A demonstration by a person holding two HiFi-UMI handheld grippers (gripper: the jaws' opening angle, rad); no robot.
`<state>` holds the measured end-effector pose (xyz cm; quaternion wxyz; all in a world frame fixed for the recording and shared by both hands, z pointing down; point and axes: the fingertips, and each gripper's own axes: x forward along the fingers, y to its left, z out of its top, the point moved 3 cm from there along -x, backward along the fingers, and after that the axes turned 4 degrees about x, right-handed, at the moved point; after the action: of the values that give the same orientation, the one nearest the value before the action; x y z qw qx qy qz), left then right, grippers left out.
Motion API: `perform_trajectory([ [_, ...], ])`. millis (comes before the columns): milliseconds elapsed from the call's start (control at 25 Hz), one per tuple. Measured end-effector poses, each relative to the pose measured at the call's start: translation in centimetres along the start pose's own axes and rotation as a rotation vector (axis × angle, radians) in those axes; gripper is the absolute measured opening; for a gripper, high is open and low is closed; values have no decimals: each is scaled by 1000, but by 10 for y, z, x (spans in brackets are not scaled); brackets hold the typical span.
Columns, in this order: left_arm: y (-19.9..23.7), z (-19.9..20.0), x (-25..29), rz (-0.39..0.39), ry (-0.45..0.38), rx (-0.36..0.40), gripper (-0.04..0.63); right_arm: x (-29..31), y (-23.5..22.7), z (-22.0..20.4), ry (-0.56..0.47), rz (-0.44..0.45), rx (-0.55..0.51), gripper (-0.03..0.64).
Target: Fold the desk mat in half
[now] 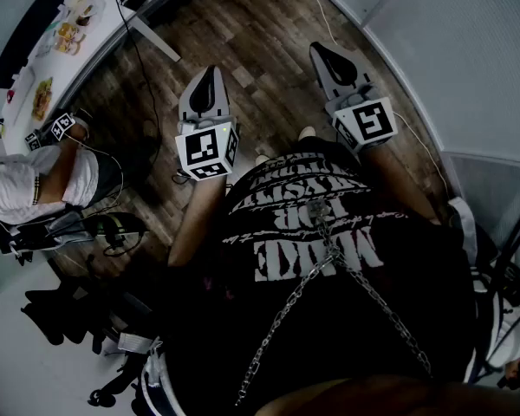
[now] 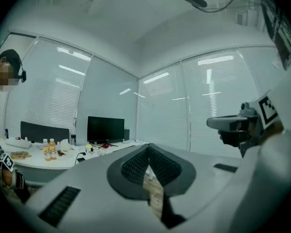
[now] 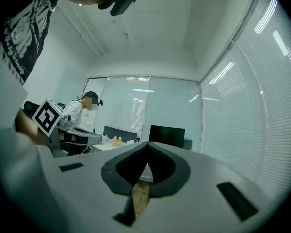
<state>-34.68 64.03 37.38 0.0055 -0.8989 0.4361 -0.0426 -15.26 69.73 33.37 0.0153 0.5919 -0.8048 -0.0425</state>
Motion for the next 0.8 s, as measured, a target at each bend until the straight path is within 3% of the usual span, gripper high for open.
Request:
perform_trajectory([
  [320, 0, -7, 31, 13, 36, 5, 9, 15, -29, -12, 36, 8, 22, -2],
  [520, -4, -2, 59, 30, 40, 33, 9, 29, -49, -20, 52, 78, 53, -2],
  [800, -32, 3, 112, 26, 58, 28, 9, 37, -110, -21, 82, 122, -15, -2],
])
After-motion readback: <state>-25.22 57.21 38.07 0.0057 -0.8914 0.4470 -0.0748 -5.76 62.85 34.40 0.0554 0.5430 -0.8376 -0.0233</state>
